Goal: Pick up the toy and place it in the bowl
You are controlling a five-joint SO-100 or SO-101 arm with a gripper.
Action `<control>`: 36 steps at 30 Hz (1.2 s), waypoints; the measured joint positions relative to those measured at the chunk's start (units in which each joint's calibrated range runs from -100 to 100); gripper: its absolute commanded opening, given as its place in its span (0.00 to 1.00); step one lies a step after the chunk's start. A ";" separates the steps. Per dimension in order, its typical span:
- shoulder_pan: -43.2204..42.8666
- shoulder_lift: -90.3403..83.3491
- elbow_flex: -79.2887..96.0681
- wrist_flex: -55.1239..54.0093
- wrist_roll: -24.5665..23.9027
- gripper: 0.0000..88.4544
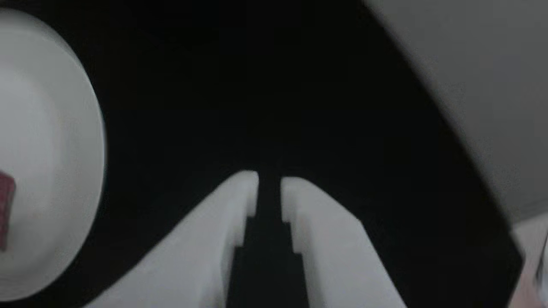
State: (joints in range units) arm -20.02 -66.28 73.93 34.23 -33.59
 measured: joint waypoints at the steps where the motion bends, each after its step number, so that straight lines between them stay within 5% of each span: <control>1: 1.33 -1.00 0.66 0.00 1.08 0.03; 13: 8.07 -25.98 24.19 -3.21 17.14 0.03; 23: 8.49 -31.97 24.85 4.73 28.31 0.03; 36: 9.90 -32.06 24.85 17.56 31.30 0.03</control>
State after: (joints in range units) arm -10.11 -98.33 98.77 51.79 -2.29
